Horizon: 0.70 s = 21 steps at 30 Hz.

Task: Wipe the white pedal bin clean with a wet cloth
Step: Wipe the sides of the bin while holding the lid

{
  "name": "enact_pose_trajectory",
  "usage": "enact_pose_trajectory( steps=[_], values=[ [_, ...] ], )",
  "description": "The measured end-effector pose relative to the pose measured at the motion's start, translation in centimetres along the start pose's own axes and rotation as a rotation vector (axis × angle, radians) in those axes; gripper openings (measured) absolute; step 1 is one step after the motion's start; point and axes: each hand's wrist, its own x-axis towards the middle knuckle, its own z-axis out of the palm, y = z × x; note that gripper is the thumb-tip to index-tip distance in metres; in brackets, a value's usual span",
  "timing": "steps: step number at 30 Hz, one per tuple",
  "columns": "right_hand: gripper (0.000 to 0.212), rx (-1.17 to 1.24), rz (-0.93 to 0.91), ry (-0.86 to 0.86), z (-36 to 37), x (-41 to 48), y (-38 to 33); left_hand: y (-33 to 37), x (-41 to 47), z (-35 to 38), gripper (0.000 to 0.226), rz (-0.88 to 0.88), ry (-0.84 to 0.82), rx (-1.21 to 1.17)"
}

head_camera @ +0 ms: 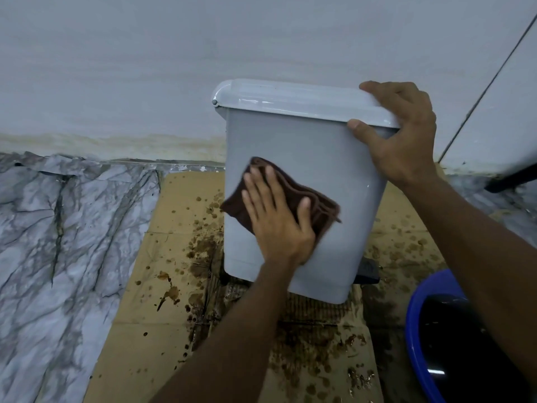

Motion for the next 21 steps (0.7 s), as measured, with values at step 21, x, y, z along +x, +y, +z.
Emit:
enact_pose_trajectory(
  steps=[21],
  values=[
    [0.050, 0.043, 0.035, 0.044, 0.5, 0.2, 0.3, 1.1, 3.8, 0.4, 0.078, 0.121, 0.014, 0.055]
  ],
)
